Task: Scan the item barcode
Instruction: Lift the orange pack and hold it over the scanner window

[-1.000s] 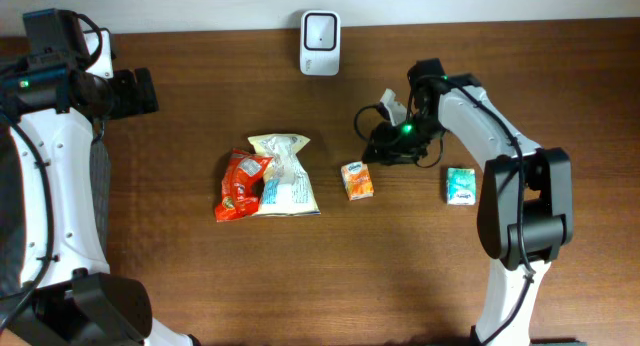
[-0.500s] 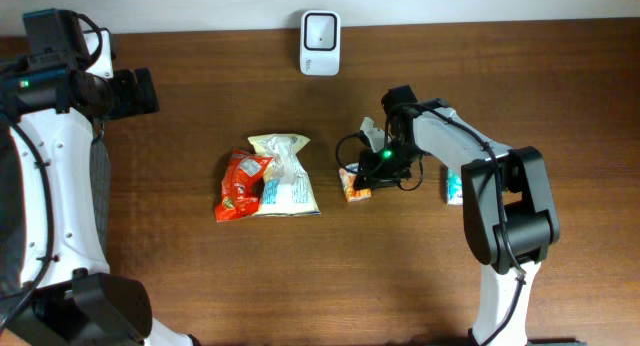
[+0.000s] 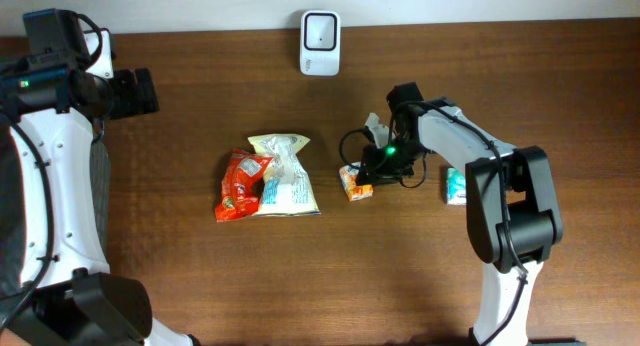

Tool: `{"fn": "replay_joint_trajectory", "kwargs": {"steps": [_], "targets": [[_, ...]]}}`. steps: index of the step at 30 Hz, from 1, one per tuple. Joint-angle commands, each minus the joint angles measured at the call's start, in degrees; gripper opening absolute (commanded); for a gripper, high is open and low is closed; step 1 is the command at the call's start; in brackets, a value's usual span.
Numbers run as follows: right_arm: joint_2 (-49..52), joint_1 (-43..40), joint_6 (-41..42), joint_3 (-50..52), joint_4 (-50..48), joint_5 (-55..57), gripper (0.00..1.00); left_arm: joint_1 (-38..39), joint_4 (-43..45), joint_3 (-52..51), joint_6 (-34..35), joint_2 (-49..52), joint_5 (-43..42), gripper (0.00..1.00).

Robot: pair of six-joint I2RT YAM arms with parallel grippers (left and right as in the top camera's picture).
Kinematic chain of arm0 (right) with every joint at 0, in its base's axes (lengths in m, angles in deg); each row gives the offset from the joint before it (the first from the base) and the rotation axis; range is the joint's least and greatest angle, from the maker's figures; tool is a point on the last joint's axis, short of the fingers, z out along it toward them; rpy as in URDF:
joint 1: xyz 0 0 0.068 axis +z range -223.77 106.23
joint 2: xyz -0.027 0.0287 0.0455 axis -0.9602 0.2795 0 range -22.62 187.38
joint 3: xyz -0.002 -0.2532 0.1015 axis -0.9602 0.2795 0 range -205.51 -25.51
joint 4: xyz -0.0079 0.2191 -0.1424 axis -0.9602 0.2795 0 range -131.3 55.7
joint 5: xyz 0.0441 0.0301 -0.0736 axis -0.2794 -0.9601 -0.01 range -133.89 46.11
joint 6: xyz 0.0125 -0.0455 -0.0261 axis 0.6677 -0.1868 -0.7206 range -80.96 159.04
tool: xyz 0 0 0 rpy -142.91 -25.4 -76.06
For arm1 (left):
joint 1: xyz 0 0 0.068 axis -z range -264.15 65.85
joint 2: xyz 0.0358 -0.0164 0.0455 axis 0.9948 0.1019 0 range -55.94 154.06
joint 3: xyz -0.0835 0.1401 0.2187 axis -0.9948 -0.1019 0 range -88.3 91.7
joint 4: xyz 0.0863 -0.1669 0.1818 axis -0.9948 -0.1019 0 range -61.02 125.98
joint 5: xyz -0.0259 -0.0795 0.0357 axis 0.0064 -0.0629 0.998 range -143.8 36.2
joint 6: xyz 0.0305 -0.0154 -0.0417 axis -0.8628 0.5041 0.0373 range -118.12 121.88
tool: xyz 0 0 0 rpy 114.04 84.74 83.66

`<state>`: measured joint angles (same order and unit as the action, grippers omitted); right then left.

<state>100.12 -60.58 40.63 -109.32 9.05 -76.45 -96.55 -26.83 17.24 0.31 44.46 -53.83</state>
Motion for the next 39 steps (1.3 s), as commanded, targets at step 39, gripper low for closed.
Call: {"fn": "replay_joint_trajectory", "kwargs": {"steps": [39], "targets": [[-9.60, 13.31, 2.71, -42.84, 1.60, 62.51, 0.04, -0.15, 0.09, 0.11, -0.87, 0.09, -0.42, 0.99]]}}
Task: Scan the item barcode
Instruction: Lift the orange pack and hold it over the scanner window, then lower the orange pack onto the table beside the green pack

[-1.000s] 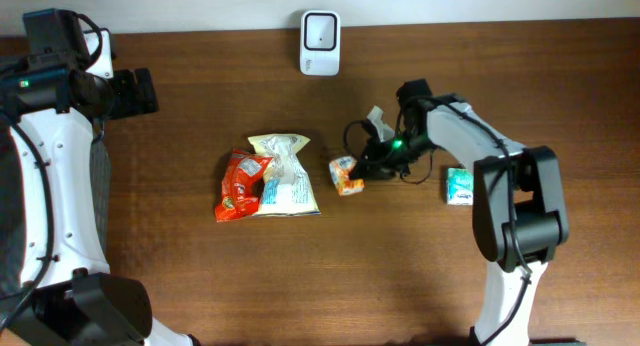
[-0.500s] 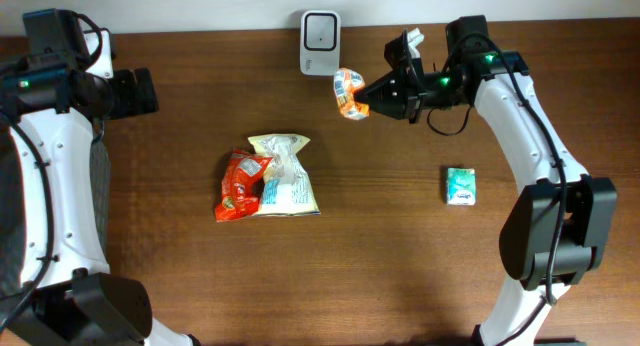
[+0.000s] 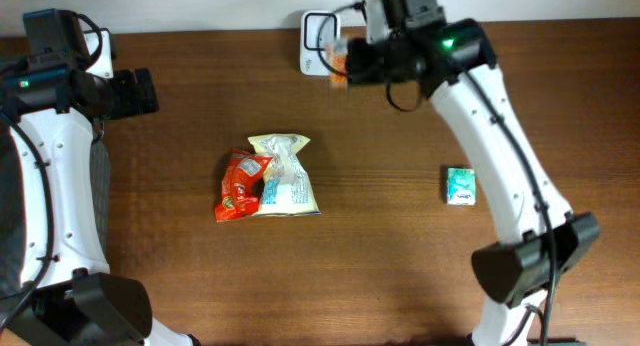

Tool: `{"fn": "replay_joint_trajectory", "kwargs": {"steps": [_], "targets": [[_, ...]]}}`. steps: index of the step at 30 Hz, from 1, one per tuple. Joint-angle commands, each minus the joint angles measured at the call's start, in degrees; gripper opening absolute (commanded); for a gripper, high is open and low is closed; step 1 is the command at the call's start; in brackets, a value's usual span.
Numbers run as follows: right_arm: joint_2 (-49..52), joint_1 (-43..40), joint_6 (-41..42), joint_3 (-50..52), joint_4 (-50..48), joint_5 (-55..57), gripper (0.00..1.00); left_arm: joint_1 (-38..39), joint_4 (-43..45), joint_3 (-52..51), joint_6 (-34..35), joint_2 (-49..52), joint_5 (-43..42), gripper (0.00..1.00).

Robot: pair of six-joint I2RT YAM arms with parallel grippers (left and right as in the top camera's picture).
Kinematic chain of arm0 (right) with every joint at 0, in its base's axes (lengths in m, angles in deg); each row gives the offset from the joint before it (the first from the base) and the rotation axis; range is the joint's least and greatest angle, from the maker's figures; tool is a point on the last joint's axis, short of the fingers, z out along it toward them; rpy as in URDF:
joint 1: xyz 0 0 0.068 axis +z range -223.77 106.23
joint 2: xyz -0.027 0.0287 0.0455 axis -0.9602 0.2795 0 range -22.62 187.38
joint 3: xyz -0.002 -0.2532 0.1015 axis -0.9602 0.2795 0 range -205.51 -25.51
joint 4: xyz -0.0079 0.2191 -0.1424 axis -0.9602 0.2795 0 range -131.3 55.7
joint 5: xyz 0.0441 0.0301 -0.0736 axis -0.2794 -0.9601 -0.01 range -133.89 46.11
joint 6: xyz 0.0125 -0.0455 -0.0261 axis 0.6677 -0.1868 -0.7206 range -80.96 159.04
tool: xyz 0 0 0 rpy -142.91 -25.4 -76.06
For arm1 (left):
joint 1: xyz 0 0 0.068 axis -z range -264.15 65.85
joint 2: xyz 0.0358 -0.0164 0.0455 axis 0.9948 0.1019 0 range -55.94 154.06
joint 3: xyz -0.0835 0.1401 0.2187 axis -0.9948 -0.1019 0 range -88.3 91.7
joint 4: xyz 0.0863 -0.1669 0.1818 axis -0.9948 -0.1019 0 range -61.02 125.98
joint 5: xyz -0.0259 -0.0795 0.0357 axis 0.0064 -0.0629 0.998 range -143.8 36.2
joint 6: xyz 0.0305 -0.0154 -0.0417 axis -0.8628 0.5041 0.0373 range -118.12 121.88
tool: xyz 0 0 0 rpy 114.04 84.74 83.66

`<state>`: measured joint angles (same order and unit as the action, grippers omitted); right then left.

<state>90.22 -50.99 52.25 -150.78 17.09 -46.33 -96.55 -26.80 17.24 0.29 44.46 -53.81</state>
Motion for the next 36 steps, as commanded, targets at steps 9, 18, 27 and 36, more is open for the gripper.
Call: {"fn": "replay_joint_trajectory", "kwargs": {"steps": [9, 18, 27, 36], "targets": [[23.10, 5.64, -55.17, -1.38, -49.42, 35.21, 0.04, -0.13, 0.09, 0.11, -0.85, 0.09, -0.44, 0.99], [33.81, 4.13, -65.31, -1.38, -54.82, 32.44, 0.04, -0.13, 0.07, 0.11, -0.85, 0.09, -0.44, 0.99], [33.92, 2.67, -65.26, -1.38, -54.14, 26.99, 0.04, -0.13, 0.07, 0.11, -0.85, 0.09, -0.44, 0.99], [33.64, 2.56, -65.26, -1.38, -52.15, 26.43, 0.04, -0.13, 0.07, 0.11, -0.85, 0.09, -0.44, 0.99]]}}
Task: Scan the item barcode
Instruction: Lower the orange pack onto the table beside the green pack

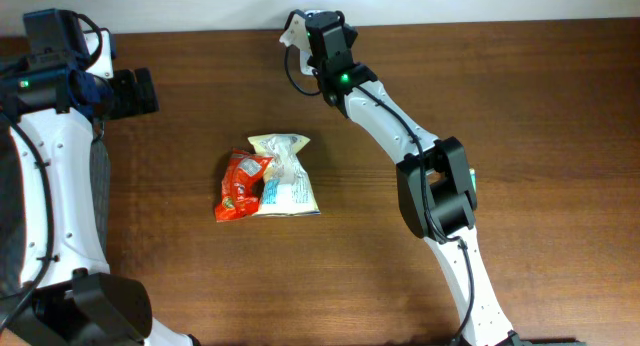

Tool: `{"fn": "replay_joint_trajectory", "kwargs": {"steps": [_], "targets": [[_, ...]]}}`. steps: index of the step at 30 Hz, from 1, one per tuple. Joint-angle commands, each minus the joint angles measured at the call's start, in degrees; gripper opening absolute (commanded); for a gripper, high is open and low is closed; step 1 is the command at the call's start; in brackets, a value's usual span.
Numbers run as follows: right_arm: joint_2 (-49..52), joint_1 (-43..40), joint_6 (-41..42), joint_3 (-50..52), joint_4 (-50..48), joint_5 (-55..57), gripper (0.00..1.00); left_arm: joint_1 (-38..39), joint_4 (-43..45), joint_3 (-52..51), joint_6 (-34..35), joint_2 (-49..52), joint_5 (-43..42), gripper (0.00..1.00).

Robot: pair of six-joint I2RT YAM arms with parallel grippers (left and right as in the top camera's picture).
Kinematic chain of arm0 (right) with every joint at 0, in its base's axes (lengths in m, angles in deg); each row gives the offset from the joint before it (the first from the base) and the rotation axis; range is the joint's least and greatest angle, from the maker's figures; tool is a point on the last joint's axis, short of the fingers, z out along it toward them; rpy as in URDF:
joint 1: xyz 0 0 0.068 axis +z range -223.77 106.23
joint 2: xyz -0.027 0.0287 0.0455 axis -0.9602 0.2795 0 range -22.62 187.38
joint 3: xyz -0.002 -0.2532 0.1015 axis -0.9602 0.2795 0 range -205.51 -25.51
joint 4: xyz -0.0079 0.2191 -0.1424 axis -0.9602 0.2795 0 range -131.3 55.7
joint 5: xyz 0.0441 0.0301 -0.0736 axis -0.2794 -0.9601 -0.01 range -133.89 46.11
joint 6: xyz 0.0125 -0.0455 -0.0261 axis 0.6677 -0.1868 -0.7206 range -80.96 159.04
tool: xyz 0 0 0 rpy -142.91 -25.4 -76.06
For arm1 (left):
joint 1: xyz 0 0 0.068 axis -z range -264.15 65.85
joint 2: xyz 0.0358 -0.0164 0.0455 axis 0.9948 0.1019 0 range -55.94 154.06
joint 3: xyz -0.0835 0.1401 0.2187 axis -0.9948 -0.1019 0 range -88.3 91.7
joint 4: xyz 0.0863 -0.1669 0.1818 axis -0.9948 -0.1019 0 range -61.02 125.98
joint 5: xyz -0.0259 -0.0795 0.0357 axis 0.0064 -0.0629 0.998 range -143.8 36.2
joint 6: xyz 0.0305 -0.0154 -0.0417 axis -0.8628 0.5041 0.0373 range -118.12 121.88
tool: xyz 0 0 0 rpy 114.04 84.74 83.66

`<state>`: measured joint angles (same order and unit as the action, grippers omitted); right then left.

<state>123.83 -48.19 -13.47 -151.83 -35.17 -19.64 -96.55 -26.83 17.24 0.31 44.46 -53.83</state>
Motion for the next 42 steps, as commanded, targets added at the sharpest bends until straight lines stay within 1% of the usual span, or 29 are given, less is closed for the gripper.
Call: {"fn": "replay_joint_trajectory", "kwargs": {"steps": [1, 4, 5, 7, 8, 9, 10, 11, 12, 13, 15, 16, 17, 18, 19, 20, 22, 24, 25, 26, 27, 28, 29, 36, 37, 40, 42], "targets": [[-0.74, -0.09, 0.50, -0.33, 0.11, -0.28, 0.04, -0.13, 0.09, 0.11, -0.87, 0.09, -0.42, 0.99], [-4.17, 0.33, 2.43, -0.33, 0.57, -0.31, 0.04, -0.15, 0.11, 0.11, -0.87, 0.09, -0.39, 0.99], [-6.21, 0.52, 4.63, -0.33, 1.92, -0.26, 0.04, -0.13, 0.09, 0.11, -0.87, 0.09, -0.42, 0.99], [-10.40, 1.03, 10.60, -0.33, 8.02, -0.28, 0.04, -0.13, 0.09, 0.11, -0.87, 0.09, -0.42, 0.99], [-13.07, 1.14, 18.34, -0.33, 12.68, -0.50, 0.05, -0.13, 0.09, 0.11, -0.87, 0.09, -0.42, 0.99], [-15.98, 1.14, 27.87, -0.33, 18.34, -2.25, 0.05, -0.13, 0.09, 0.11, -0.87, 0.09, -0.42, 0.99], [-18.47, 1.01, 35.56, -0.33, 23.58, -5.62, 0.06, -0.15, 0.09, 0.11, -0.87, 0.09, -0.42, 0.99], [-21.97, 0.50, 46.77, -0.33, 32.20, -12.61, 0.10, -0.15, 0.09, 0.11, -0.87, 0.09, -0.42, 0.99], [-24.33, -0.04, 53.77, -0.33, 38.91, -17.79, 0.15, -0.13, 0.11, 0.11, -0.87, 0.09, -0.42, 0.99], [-26.64, -0.83, 57.94, -0.33, 46.80, -22.62, 0.16, -0.13, 0.09, 0.11, -0.87, 0.09, -0.42, 0.99], [-29.42, -2.40, 59.04, -0.33, 61.51, -27.96, 0.18, -0.13, 0.09, 0.11, -0.87, 0.09, -0.42, 0.99], [-29.86, -3.32, 58.71, -0.33, 69.44, -26.73, 0.15, -0.13, 0.11, 0.11, -0.87, 0.09, -0.42, 0.99], [-29.75, -4.59, 59.63, -0.28, 75.87, -25.07, 0.04, -0.15, 0.11, 0.11, -0.87, 0.09, -0.42, 0.99], [-28.94, -5.95, 61.70, 0.22, 80.48, -25.11, 0.04, -0.13, 0.09, 0.11, -0.87, 0.09, -0.42, 0.99], [-28.63, -7.17, 62.99, 1.22, 82.20, -25.11, 0.04, -0.13, 0.11, 0.11, -0.87, 0.09, -0.42, 0.99], [-28.59, -8.46, 63.58, 3.10, 82.60, -25.16, 0.04, -0.13, 0.11, 0.11, -0.87, 0.09, -0.42, 0.99], [-28.59, -10.03, 63.67, 8.24, 78.66, -29.83, 0.04, -0.15, 0.09, 0.11, -0.87, 0.09, -0.42, 0.99], [-28.59, -10.01, 63.34, 15.08, 72.54, -32.54, 0.18, -0.13, 0.11, 0.11, -0.87, 0.09, -0.42, 0.99], [-28.59, -9.70, 63.36, 19.12, 69.81, -34.86, 0.33, -0.13, 0.11, 0.11, -0.87, 0.09, -0.42, 0.99], [-28.59, -8.81, 63.89, 26.01, 64.54, -39.19, 0.49, -0.13, 0.09, 0.11, -0.87, 0.09, -0.42, 0.99], [-28.59, -8.31, 64.04, 29.40, 61.81, -40.37, 0.52, -0.13, 0.09, 0.11, -0.87, 0.09, -0.42, 0.99], [-28.59, -8.09, 64.41, 31.06, 60.37, -40.89, 0.53, -0.13, 0.09, 0.11, -0.87, 0.09, -0.42, 0.99], [-28.59, -7.56, 64.96, 34.03, 56.74, -43.10, 0.53, -0.15, 0.09, 0.11, -0.87, 0.09, -0.42, 0.99], [-27.61, -0.87, 65.11, 35.06, 46.93, -43.98, 0.51, -0.13, 0.09, 0.11, -0.87, 0.09, -0.42, 0.99], [-26.82, -0.28, 65.13, 35.06, 46.10, -43.93, 0.51, -0.15, 0.09, 0.11, -0.87, 0.09, -0.42, 0.99], [-23.32, -0.13, 69.59, 35.04, 44.96, -40.06, 0.50, -0.13, 0.11, 0.11, -0.87, 0.09, -0.42, 0.99], [-23.19, -2.12, 69.94, 35.04, 45.79, -36.70, 0.45, -0.13, 0.09, 0.11, -0.87, 0.09, -0.42, 0.99]]}}
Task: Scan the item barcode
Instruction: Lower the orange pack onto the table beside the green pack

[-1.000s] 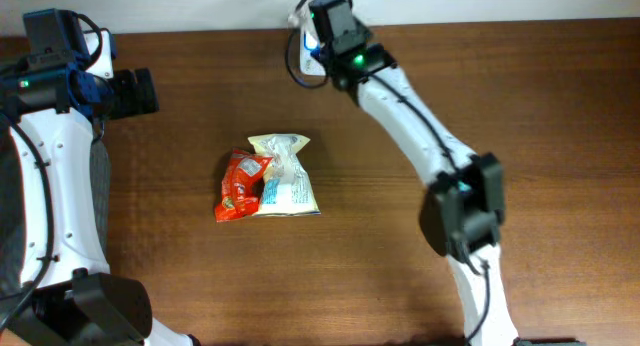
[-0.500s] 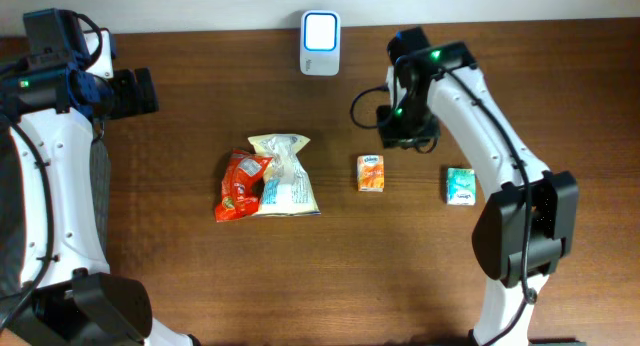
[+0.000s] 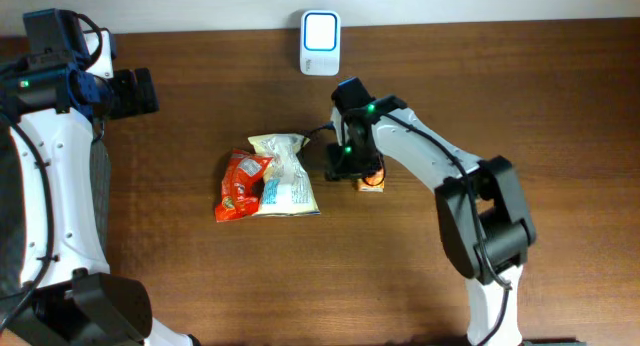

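A small orange carton (image 3: 372, 183) sits low at the table's middle, just right of the snack bags. My right gripper (image 3: 352, 169) is down on it, its dark fingers closed about the carton's left part, so only the carton's right end shows. The white barcode scanner (image 3: 320, 30) stands at the back edge with its face lit bright. My left gripper (image 3: 135, 93) hangs at the far left, away from all of this; its jaws do not show clearly.
A red snack bag (image 3: 238, 186) and a white-and-yellow bag (image 3: 285, 176) lie side by side left of the carton. The right arm's elbow (image 3: 490, 191) covers the table to the right of the carton.
My right gripper was up at the scanner at the back edge, covering it. Now it is down at mid-table with the orange carton, and the scanner stands uncovered and lit.
My right gripper first sat on the orange carton at mid-table, with a teal box to its right. Then it held the carton beside the scanner, then reached over the scanner. Now the carton is back at mid-table, slightly right of where it began. The left arm stayed still.
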Tool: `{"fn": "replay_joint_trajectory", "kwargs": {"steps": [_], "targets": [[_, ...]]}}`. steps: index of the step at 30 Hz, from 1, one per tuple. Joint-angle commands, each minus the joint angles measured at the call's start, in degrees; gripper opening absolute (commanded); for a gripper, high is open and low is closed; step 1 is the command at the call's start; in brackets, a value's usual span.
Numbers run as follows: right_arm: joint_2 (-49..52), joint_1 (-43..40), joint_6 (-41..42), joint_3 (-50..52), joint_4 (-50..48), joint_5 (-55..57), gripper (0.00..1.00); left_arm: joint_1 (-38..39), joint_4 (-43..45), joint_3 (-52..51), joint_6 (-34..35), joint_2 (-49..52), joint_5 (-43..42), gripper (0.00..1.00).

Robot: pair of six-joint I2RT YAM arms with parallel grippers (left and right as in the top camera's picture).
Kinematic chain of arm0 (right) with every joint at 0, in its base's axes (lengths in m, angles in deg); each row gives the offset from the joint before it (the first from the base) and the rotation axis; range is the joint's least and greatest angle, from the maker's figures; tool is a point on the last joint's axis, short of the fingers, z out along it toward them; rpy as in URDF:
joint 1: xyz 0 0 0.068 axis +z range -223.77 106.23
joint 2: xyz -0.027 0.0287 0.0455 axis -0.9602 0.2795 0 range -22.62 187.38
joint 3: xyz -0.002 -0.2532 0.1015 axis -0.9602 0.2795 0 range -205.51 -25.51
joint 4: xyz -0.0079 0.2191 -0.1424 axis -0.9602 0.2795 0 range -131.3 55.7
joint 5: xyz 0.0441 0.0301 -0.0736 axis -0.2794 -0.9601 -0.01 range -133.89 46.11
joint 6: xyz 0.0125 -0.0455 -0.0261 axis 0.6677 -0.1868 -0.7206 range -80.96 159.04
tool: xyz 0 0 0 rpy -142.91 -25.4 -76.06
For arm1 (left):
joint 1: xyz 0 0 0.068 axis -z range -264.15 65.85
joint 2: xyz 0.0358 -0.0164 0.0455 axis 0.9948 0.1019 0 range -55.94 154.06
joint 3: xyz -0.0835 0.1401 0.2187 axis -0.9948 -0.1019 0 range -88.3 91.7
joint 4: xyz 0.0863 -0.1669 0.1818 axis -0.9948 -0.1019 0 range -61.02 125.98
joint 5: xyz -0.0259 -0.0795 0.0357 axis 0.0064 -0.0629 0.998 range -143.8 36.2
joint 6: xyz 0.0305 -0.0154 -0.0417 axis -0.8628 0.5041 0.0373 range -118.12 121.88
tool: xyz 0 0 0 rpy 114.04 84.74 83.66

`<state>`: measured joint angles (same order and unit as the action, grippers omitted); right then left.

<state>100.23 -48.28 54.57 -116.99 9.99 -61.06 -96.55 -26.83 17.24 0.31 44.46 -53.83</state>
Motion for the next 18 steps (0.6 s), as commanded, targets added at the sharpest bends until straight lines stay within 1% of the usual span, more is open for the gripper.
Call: {"fn": "replay_joint_trajectory", "kwargs": {"steps": [1, 3, 6, 10, 16, 18], "targets": [[0.39, -2.97, 3.17, 0.20, 1.46, 6.64, 0.45, -0.13, 0.11, 0.11, -0.87, 0.09, -0.42, 0.99], [0.39, -5.79, 3.69, 0.20, 5.11, 10.84, 0.45, -0.13, 0.11, 0.11, -0.87, 0.09, -0.42, 0.99], [0.39, -12.00, 3.65, 0.20, 10.88, 14.60, 0.39, -0.13, 0.09, 0.11, -0.87, 0.09, -0.42, 0.99], [0.39, -20.44, 2.73, 0.20, 13.53, 16.61, 0.39, -0.13, 0.09, 0.11, -0.87, 0.09, -0.42, 0.99], [0.39, -28.20, -2.29, 0.17, 14.29, 17.00, 0.40, -0.13, 0.09, 0.11, -0.87, 0.09, -0.42, 0.99], [-0.13, -28.46, -7.61, -0.72, 14.82, 13.81, 0.38, -0.13, 0.09, 0.11, -0.87, 0.09, -0.42, 0.99]]}}
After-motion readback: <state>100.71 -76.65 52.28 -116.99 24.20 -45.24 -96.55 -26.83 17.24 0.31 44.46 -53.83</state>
